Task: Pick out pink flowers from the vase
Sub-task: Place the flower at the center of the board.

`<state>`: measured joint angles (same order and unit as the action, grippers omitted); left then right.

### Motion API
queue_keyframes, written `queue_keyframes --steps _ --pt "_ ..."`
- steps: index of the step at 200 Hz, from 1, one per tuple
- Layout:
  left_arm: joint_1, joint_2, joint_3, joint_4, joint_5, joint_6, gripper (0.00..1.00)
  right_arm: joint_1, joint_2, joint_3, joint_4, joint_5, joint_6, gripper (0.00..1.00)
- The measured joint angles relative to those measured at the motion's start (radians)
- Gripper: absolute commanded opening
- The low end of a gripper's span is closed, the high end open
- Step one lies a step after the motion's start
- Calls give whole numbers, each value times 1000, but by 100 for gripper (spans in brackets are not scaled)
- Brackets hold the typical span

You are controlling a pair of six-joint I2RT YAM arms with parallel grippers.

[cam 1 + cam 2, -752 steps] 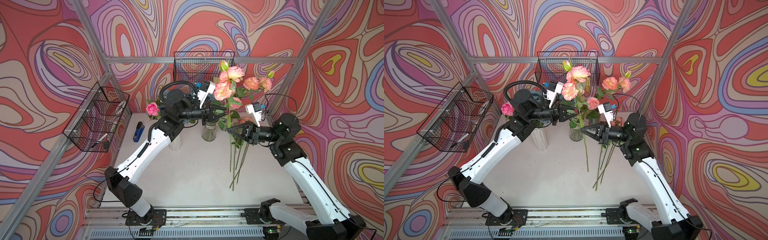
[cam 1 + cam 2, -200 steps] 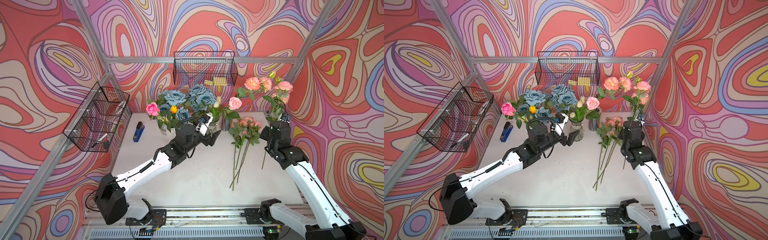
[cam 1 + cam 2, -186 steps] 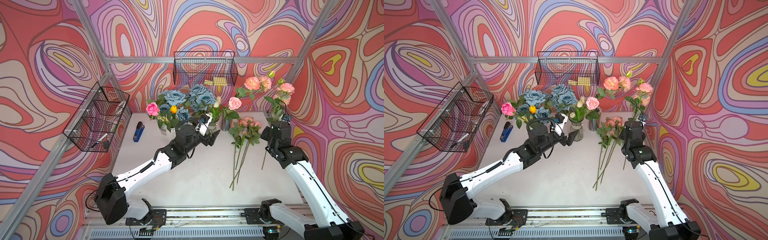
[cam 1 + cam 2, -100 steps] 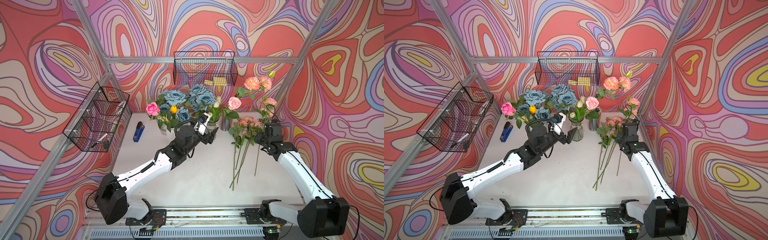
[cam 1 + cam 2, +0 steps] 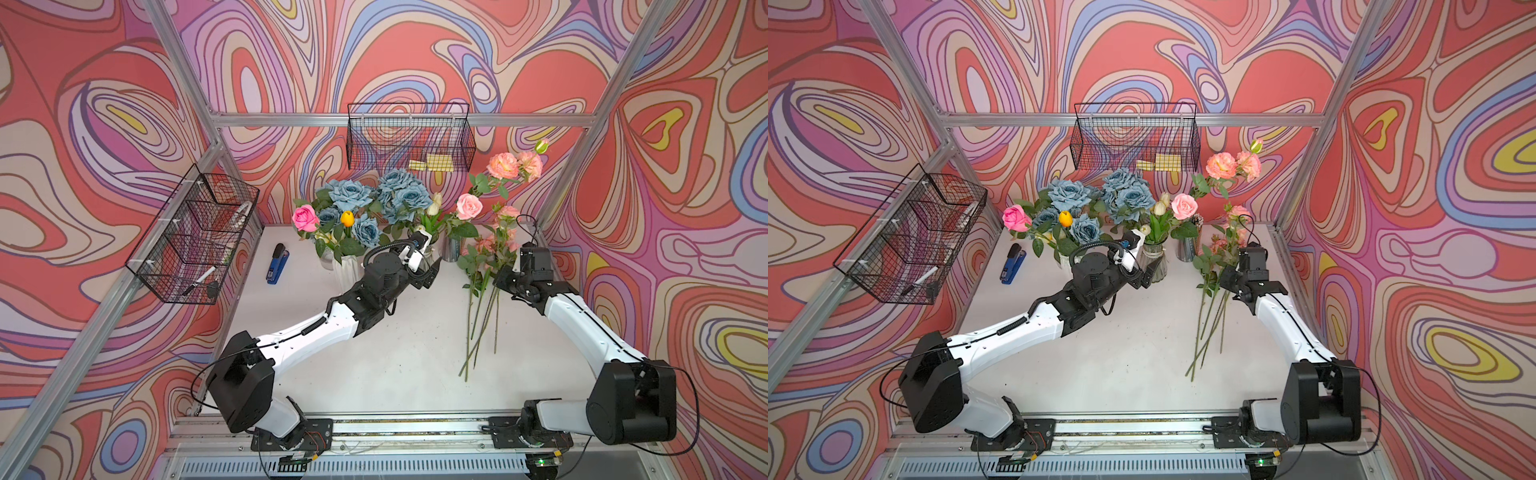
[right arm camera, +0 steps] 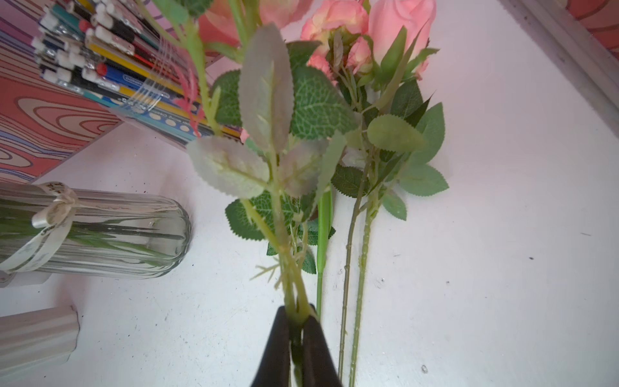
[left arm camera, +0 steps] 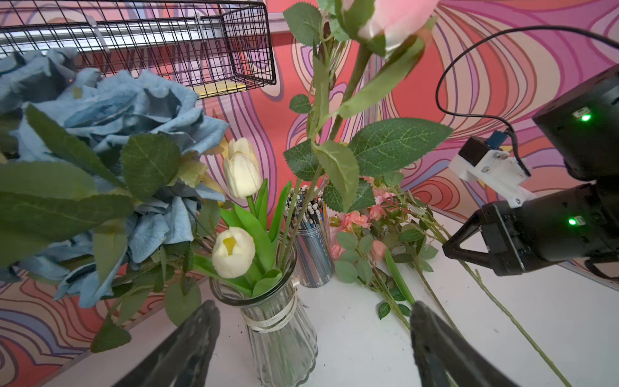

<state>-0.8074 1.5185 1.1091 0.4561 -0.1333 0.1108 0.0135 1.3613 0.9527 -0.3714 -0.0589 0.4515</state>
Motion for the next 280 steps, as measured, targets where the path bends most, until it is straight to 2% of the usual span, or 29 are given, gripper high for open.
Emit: queue_keyframes --steps 30,110,218,280 --pt "-3 35 0 106 -28 37 90 -19 45 -18 54 -62 22 0" --pt "-5 157 8 289 -14 129 87 -70 153 -51 160 -189 75 0" --pt "-5 311 98 459 13 193 81 -80 234 -93 224 -234 119 0" --pt "-5 399 177 476 13 200 71 -80 240 -97 233 -247 131 0"
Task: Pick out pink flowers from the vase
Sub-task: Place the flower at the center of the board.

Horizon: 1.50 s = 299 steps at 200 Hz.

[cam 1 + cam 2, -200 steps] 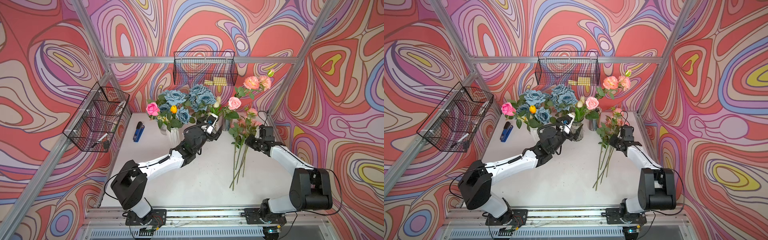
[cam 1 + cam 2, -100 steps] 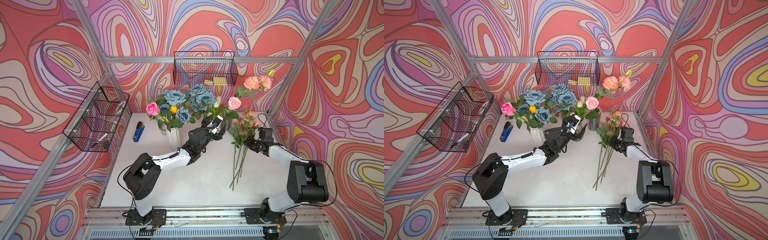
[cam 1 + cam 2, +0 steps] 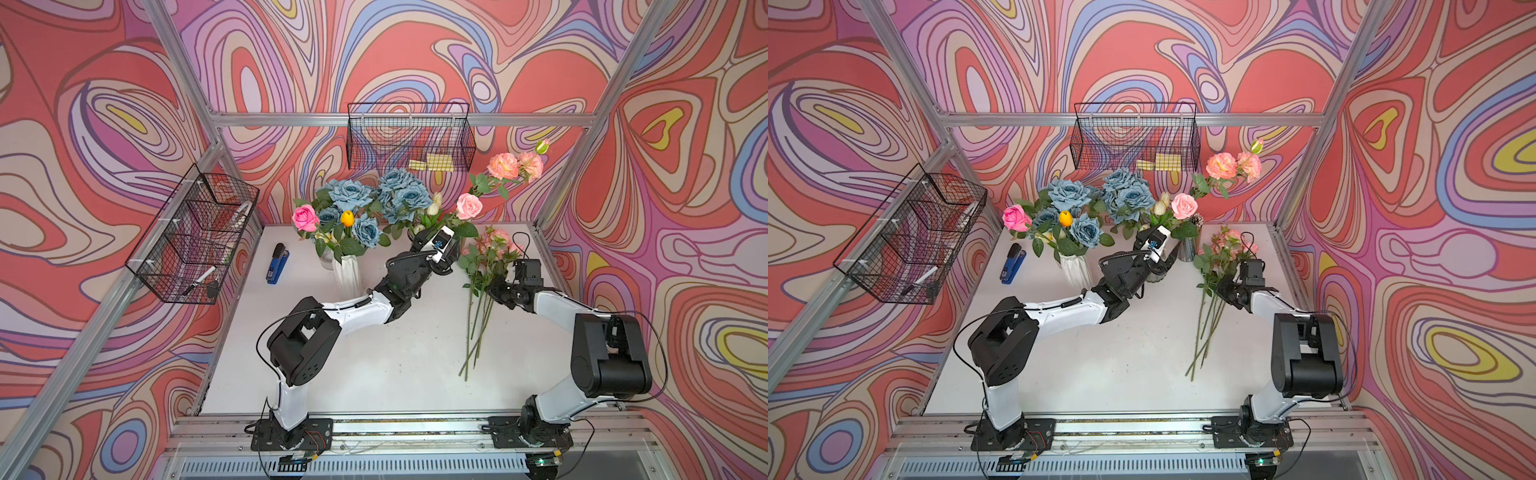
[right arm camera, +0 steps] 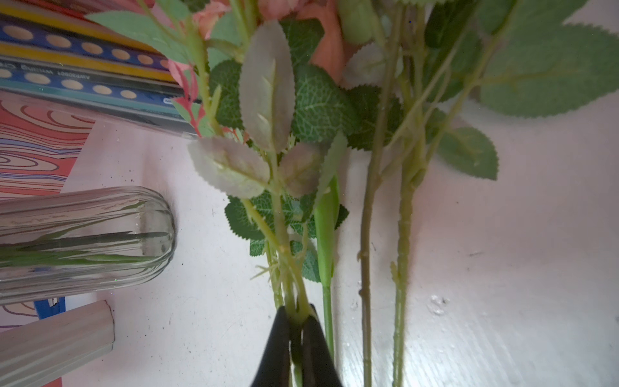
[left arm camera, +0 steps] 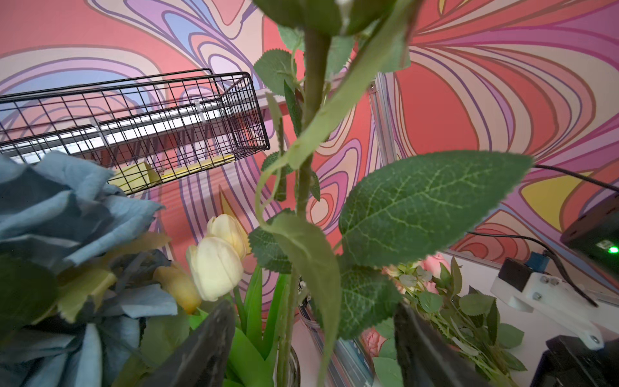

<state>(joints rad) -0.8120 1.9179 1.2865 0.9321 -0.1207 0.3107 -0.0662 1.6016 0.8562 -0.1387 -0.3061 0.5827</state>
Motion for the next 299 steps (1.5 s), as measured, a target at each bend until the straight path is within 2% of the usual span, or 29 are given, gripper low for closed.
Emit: queue_keyframes --steps 49,140,239,299 --pt "0 59 37 -1 -15 11 65 0 0 0 14 -4 3 0" --pt "0 151 126 36 -79 53 47 0 13 0 20 -25 8 0" --pt "1 179 141 85 -124 63 22 0 18 0 18 -48 14 0" --pt "1 179 163 90 -140 63 15 0 9 0 -12 -54 19 11"
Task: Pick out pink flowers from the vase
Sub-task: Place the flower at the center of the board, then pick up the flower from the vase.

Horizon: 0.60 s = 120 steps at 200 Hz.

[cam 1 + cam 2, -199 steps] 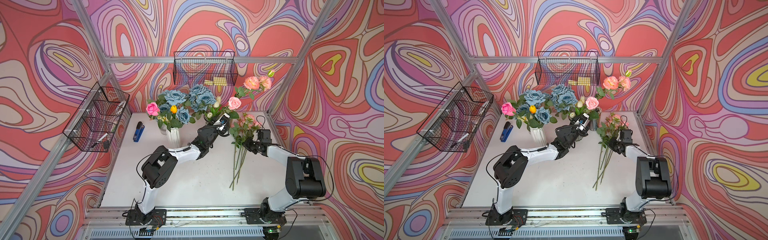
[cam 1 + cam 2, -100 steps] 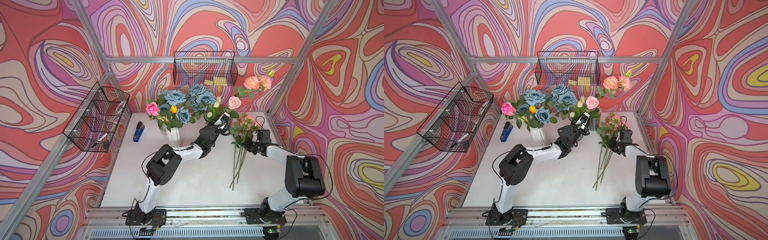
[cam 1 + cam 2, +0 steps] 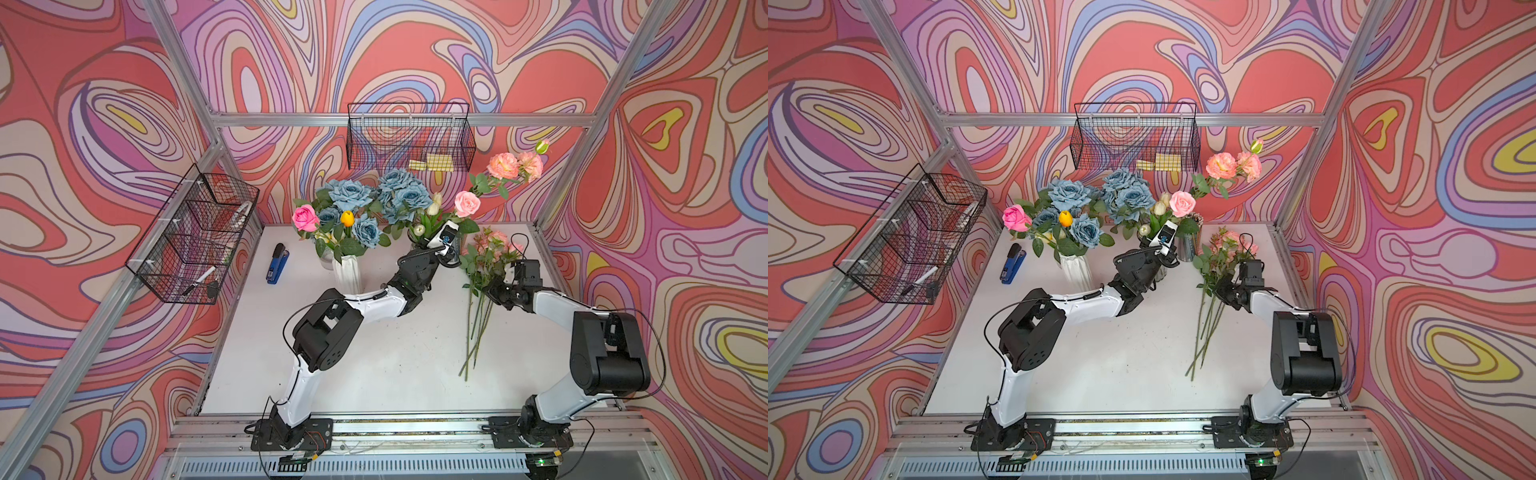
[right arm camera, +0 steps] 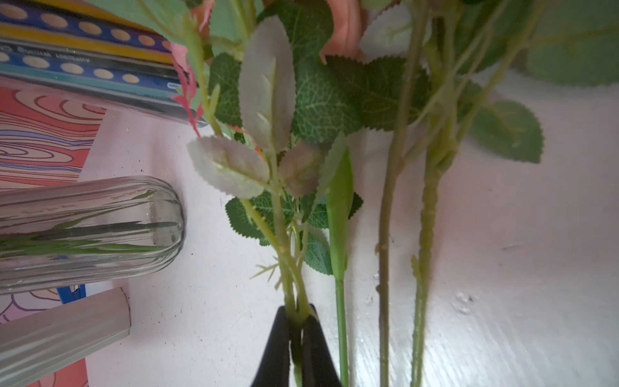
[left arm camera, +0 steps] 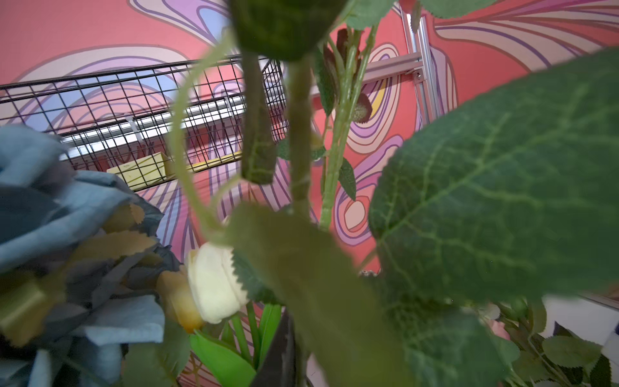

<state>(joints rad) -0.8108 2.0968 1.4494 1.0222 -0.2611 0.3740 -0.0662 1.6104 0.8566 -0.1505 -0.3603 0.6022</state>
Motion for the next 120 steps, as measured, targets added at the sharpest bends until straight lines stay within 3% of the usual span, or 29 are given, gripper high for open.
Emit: queue_keyframes --steps 49,120 --pt "0 0 0 0 -3 0 7 0 -95 27 -60 4 4 23" --pt "0 -1 9 0 -1 4 2 0 -229 82 -136 30 -8 26"
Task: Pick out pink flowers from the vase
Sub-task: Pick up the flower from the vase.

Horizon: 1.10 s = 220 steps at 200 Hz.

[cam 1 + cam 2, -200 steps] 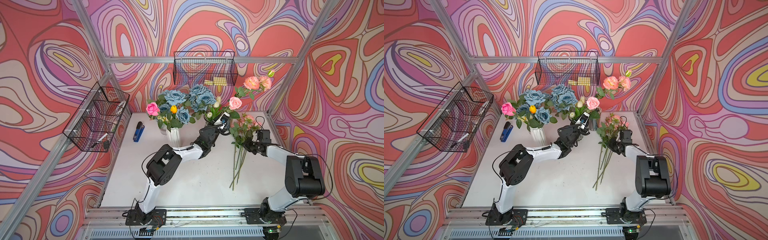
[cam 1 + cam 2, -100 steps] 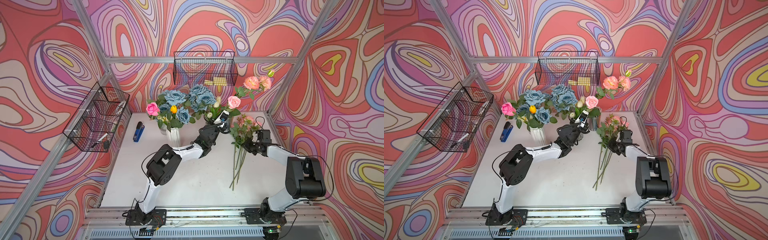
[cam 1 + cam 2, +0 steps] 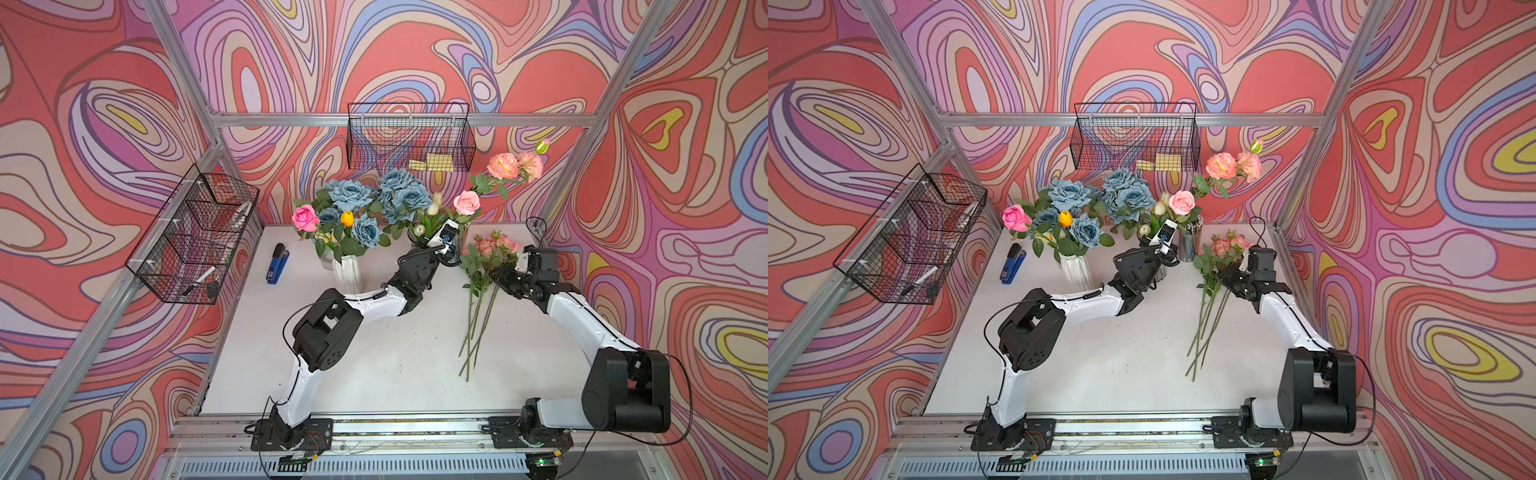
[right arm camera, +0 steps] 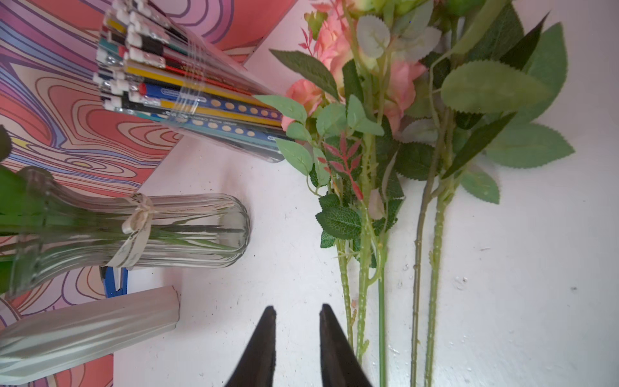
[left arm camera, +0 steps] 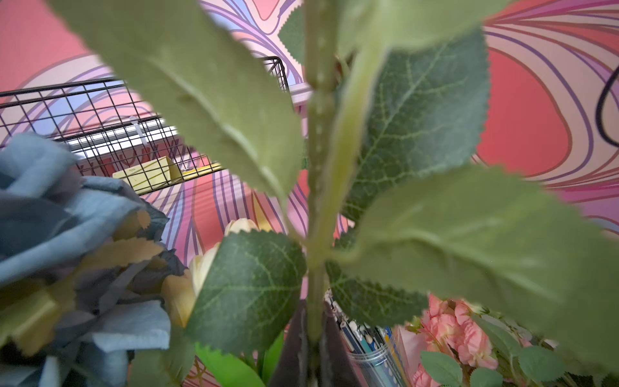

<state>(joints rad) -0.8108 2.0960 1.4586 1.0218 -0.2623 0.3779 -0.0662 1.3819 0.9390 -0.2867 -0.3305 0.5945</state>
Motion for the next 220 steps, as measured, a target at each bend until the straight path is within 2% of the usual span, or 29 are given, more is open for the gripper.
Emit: queue_keyframes --steps 39,88,127,168,220 --pt "0 -25 0 -11 15 5 0 0 -26 0 -23 0 1 27" --pt "0 -122 3 -78 63 -1 0 0 -51 5 -34 -7 2 29" --pt "0 -199 38 -176 114 -32 0 0 -99 8 -35 -27 6 32" --pt "1 -270 116 -341 187 -98 0 0 -138 8 15 -103 29 37" --pt "13 -362 196 -537 270 -177 0 -2 -198 -14 133 -211 81 64"
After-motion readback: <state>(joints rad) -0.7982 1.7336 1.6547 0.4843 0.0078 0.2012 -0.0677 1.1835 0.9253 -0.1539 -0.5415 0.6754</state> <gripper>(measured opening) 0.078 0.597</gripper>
